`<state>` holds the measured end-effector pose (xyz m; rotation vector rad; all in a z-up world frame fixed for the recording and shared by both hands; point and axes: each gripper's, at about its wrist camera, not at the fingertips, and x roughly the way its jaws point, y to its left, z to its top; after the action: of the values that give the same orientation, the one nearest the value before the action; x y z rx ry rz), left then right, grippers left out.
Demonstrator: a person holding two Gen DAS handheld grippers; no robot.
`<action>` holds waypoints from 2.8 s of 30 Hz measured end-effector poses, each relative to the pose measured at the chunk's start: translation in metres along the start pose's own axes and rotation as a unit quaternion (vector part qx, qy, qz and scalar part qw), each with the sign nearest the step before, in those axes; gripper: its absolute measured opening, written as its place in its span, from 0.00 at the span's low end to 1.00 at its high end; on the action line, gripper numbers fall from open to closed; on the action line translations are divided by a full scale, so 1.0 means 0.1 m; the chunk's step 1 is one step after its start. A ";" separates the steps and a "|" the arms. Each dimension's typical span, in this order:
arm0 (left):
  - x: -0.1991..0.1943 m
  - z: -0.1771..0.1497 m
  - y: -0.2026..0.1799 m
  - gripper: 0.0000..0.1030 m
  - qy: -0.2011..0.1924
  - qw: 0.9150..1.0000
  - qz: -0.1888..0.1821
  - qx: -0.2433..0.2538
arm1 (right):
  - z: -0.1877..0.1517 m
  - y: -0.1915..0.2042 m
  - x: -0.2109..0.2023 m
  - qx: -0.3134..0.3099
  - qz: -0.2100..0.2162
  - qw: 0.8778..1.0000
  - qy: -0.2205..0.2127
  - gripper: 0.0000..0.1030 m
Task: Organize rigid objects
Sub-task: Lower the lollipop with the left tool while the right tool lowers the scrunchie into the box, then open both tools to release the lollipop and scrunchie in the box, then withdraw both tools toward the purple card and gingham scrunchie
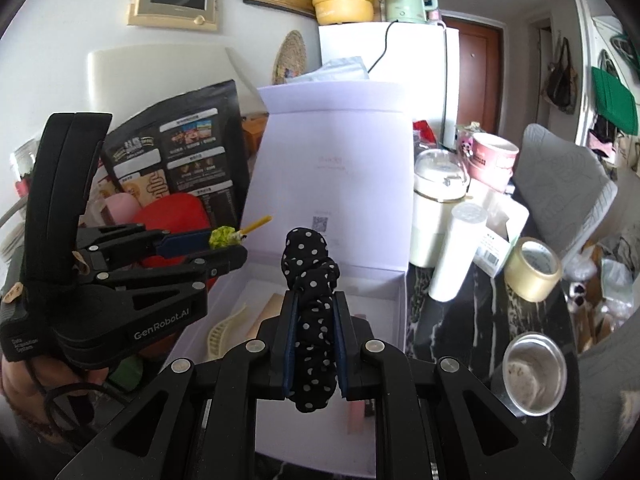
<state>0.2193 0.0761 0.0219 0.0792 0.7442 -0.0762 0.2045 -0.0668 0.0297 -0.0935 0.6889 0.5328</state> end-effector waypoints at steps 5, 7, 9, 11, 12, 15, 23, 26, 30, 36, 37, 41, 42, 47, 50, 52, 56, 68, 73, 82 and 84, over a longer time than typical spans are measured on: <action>0.16 -0.01 -0.02 0.27 0.009 1.000 0.015 0.008 | -0.04 -0.09 0.21 0.006 -0.008 1.000 0.018 0.16; 0.23 -0.02 -0.03 0.27 0.018 1.000 0.013 0.007 | -0.06 -0.12 0.30 0.008 -0.015 0.999 0.030 0.16; 0.31 -0.03 -0.04 0.27 0.030 0.999 0.010 0.008 | -0.09 -0.14 0.36 0.007 -0.018 0.999 0.037 0.16; 0.36 -0.04 -0.07 0.27 0.031 0.999 0.014 0.016 | -0.11 -0.14 0.42 0.008 -0.022 0.999 0.045 0.16; 0.38 -0.04 -0.07 0.27 0.036 0.999 0.013 0.017 | -0.13 -0.14 0.44 0.008 -0.023 0.999 0.049 0.16; 0.45 -0.07 -0.08 0.27 0.049 0.999 0.012 0.018 | -0.17 -0.15 0.53 0.008 -0.033 0.998 0.060 0.16; 0.70 -0.17 -0.01 0.27 0.087 0.996 0.020 0.010 | -0.25 -0.18 0.73 0.011 -0.045 0.995 0.088 0.16; 0.74 -0.19 -0.01 0.27 0.095 0.995 0.014 0.008 | -0.28 -0.18 0.81 0.009 -0.048 0.994 0.098 0.16; 0.78 -0.21 -0.05 0.27 0.102 0.995 0.016 0.015 | -0.31 -0.19 0.87 0.014 -0.049 0.993 0.106 0.16; 0.86 -0.22 -0.08 0.27 0.117 0.993 0.003 0.006 | -0.35 -0.25 0.97 0.019 -0.055 0.991 0.120 0.18; 0.87 -0.23 -0.09 0.27 0.117 0.993 0.006 0.007 | -0.36 -0.26 0.98 0.021 -0.054 0.991 0.122 0.18; 0.89 -0.23 -0.10 0.27 0.119 0.993 0.011 0.008 | -0.37 -0.27 1.02 0.024 -0.056 0.990 0.127 0.18; 0.89 -0.23 -0.10 0.27 0.120 0.993 0.011 0.007 | -0.37 -0.27 1.02 0.027 -0.056 0.990 0.129 0.18; 0.90 -0.21 -0.09 0.27 0.128 0.992 0.008 0.002 | -0.36 -0.28 0.99 0.033 -0.054 0.990 0.128 0.27; 0.90 -0.20 -0.09 0.27 0.134 0.991 0.011 -0.001 | -0.33 -0.27 0.94 0.034 -0.051 0.991 0.123 0.33; 0.89 -0.19 -0.10 0.30 0.136 0.991 0.016 0.001 | -0.31 -0.25 0.90 0.031 -0.052 0.991 0.119 0.33; 0.81 -0.16 -0.09 0.85 0.125 0.992 0.022 -0.002 | -0.28 -0.24 0.83 0.028 -0.056 0.992 0.112 0.33; 0.51 -0.07 -0.16 0.85 0.092 0.996 0.005 -0.001 | -0.17 -0.26 0.52 0.029 -0.064 0.994 0.084 0.33; 0.32 -0.02 -0.20 0.85 0.074 0.997 -0.004 0.002 | -0.15 -0.24 0.37 0.026 -0.066 0.995 0.069 0.33; 0.02 0.05 -0.30 0.85 0.042 0.999 -0.018 0.010 | -0.13 -0.27 0.06 0.039 -0.082 0.995 0.044 0.33; -0.05 0.06 -0.34 0.85 0.037 0.999 -0.021 0.015 | -0.12 -0.26 -0.03 0.040 -0.088 0.995 0.039 0.33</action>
<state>0.2164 0.0420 0.0282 0.0957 0.8179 -0.1249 0.2085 -0.0938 0.0198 -0.1001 0.7690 0.3339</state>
